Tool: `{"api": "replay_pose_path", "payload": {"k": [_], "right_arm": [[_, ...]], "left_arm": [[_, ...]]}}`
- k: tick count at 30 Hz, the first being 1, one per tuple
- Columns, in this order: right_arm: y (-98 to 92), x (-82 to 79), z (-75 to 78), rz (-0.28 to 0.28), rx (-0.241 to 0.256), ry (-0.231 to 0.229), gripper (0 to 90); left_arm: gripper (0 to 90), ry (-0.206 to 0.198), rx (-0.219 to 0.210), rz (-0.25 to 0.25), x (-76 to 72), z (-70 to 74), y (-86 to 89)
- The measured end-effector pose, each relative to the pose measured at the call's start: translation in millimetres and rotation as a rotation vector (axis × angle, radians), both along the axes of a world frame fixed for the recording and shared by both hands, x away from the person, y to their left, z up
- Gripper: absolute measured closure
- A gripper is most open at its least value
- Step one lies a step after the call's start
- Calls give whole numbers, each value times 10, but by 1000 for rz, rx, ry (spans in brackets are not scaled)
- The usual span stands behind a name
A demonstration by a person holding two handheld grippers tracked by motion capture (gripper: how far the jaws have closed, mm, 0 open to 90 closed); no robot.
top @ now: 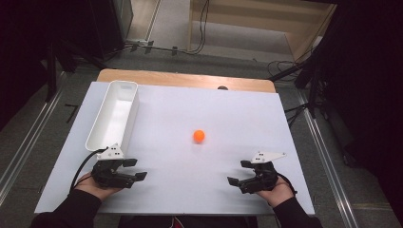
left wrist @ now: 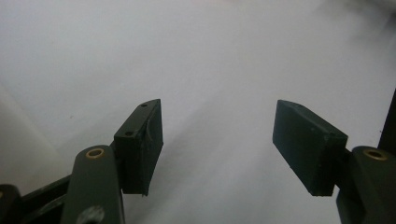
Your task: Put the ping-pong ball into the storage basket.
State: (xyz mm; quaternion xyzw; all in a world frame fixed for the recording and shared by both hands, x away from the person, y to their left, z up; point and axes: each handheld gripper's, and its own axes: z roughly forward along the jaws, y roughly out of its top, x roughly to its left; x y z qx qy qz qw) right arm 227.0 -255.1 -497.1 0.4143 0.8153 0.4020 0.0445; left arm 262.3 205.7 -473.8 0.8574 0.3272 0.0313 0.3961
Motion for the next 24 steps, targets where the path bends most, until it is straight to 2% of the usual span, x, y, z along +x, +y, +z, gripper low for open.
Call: {"api": "replay_pose_path", "payload": {"k": [7, 9, 12, 15, 24], "right_arm": [[-2, -1, -5, 3, -8, -2, 95], [0, 0, -6, 4, -10, -3, 95], [2, 4, -15, 9, 1, 10, 95], [0, -5, -12, 10, -2, 8, 95], [7, 1, -17, 17, 1, 14, 94]], "left_arm": [[338, -2, 0, -11, 0, 0, -14], [337, 9, 0, -13, 0, -6, -18], [293, 13, 20, -8, 2, -15, -24], [293, 12, 8, -14, 11, -14, -22], [293, 11, 9, -15, 12, -16, -24]]}}
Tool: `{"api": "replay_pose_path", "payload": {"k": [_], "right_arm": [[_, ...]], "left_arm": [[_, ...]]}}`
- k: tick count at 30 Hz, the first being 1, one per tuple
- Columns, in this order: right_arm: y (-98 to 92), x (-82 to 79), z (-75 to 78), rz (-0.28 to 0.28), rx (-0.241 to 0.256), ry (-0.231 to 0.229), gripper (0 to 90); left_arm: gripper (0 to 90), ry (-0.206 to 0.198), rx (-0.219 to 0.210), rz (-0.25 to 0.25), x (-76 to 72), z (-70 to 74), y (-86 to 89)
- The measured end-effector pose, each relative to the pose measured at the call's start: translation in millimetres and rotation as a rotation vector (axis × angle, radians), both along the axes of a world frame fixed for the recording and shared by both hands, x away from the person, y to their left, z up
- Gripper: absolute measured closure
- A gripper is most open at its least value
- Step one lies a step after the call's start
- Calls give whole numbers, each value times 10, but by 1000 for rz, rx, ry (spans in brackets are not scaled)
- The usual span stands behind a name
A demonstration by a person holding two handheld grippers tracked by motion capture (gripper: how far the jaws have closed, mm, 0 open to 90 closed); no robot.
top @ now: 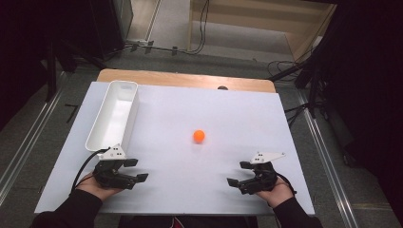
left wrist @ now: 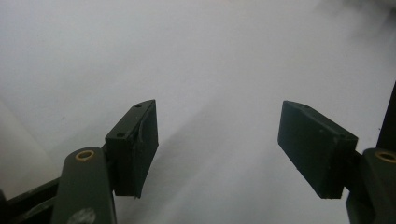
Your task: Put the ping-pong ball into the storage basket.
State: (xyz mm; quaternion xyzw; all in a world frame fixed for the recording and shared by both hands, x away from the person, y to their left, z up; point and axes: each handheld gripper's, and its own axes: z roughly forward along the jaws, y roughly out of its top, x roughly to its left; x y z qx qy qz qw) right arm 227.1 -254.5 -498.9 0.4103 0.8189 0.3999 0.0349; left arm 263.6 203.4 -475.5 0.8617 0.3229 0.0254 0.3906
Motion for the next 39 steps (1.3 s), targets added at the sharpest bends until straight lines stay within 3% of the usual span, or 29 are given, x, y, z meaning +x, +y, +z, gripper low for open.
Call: {"api": "replay_pose_path", "payload": {"k": [26, 39], "right_arm": [[0, 2, -4, 1, 0, 3, 95], [1, 3, -3, 5, -4, 1, 95]], "left_arm": [[293, -8, -9, -12, 10, 9, -19], [293, -16, -19, -30, 14, 44, -139]]}}
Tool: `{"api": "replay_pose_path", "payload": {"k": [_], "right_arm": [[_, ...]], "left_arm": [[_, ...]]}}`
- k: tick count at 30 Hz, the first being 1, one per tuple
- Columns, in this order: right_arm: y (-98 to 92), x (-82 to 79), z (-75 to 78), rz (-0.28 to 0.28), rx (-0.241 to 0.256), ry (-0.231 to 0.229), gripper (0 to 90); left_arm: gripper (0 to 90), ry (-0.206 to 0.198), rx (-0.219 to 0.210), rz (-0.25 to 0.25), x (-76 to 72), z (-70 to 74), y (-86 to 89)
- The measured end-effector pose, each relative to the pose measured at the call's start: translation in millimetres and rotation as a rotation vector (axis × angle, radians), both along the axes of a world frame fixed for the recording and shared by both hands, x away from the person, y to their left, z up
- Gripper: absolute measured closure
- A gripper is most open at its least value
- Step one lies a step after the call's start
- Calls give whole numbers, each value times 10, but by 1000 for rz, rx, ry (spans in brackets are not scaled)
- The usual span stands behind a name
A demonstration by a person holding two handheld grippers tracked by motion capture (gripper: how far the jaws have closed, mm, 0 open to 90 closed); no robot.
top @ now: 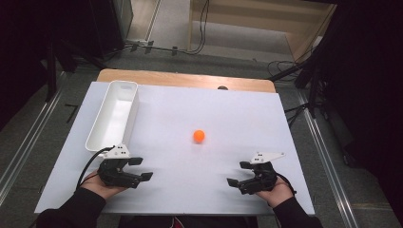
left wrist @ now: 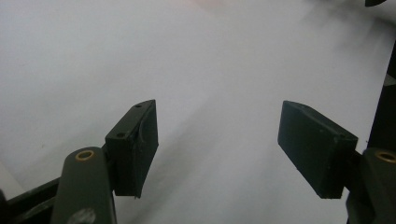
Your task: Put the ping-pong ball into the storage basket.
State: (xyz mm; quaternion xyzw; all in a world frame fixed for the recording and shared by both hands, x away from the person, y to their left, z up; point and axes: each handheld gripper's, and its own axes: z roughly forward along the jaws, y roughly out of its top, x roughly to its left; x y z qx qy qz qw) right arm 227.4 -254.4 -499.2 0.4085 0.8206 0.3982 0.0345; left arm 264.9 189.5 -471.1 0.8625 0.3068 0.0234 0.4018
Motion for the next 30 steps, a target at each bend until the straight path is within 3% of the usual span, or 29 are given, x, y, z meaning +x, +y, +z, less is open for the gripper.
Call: {"api": "replay_pose_path", "payload": {"k": [7, 14, 19, 22, 27, 30], "right_arm": [[1, -1, -1, 0, -2, -1, 95], [9, -3, -2, -5, -7, -4, 94], [2, -4, -1, -7, -6, -4, 95], [4, -2, -3, -7, -9, -7, 94], [4, -1, -7, -6, -13, -8, 95], [3, -1, -7, -7, -12, -8, 95]], "left_arm": [[292, -9, 4, 7, -2, 6, -49], [209, 13, -3, 6, 25, 9, -111], [206, 1, -4, -3, 20, 20, -181], [141, 5, -3, -6, 34, 22, -216], [135, 16, -17, -29, 45, 17, -259], [67, 11, -14, -27, 49, 13, -296]]}}
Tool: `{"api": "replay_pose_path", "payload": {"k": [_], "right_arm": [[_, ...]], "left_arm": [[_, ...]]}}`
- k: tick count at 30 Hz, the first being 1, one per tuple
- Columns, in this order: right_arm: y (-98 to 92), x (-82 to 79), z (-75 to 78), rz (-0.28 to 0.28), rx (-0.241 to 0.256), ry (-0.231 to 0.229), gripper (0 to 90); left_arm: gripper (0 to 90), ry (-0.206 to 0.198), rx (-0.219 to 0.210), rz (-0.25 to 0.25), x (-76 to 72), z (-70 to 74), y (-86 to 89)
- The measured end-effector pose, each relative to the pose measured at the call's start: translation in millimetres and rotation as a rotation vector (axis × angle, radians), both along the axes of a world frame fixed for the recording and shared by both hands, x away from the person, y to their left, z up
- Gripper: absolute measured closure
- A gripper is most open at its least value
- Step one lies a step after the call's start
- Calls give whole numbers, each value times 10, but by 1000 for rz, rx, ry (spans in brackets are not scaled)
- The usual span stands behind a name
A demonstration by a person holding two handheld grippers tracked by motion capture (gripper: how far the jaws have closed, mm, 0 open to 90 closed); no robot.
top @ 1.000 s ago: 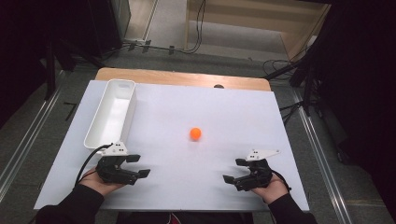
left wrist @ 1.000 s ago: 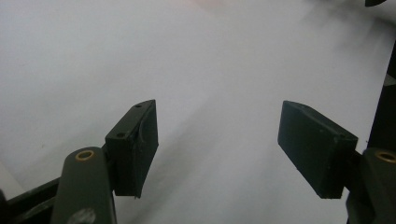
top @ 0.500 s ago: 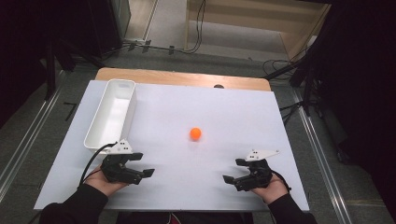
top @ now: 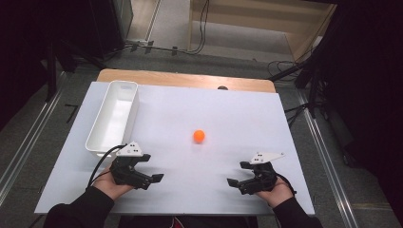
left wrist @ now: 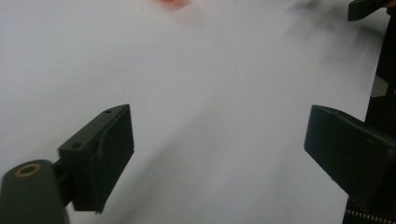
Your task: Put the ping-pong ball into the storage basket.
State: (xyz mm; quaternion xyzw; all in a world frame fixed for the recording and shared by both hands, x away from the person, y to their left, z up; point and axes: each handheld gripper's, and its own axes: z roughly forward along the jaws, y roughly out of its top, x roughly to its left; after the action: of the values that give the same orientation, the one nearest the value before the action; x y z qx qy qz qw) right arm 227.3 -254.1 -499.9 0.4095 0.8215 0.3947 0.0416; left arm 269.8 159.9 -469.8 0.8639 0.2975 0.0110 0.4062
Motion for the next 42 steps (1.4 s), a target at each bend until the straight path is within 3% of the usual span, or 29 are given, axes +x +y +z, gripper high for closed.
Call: {"api": "replay_pose_path", "payload": {"k": [2, 19, 28, 42], "right_arm": [[0, -1, 0, 0, -1, 0, 95], [-3, -4, 3, 0, 1, 3, 95], [-8, 1, 1, 4, 2, -7, 95], [-12, -3, 6, 4, 5, 1, 94]], "left_arm": [[0, 0, 9, 5, 10, -2, -21], [0, -3, 18, 31, 115, 8, -102], [0, -25, 27, 53, 167, 49, -181], [0, -23, 40, 27, 241, 57, -311]]}}
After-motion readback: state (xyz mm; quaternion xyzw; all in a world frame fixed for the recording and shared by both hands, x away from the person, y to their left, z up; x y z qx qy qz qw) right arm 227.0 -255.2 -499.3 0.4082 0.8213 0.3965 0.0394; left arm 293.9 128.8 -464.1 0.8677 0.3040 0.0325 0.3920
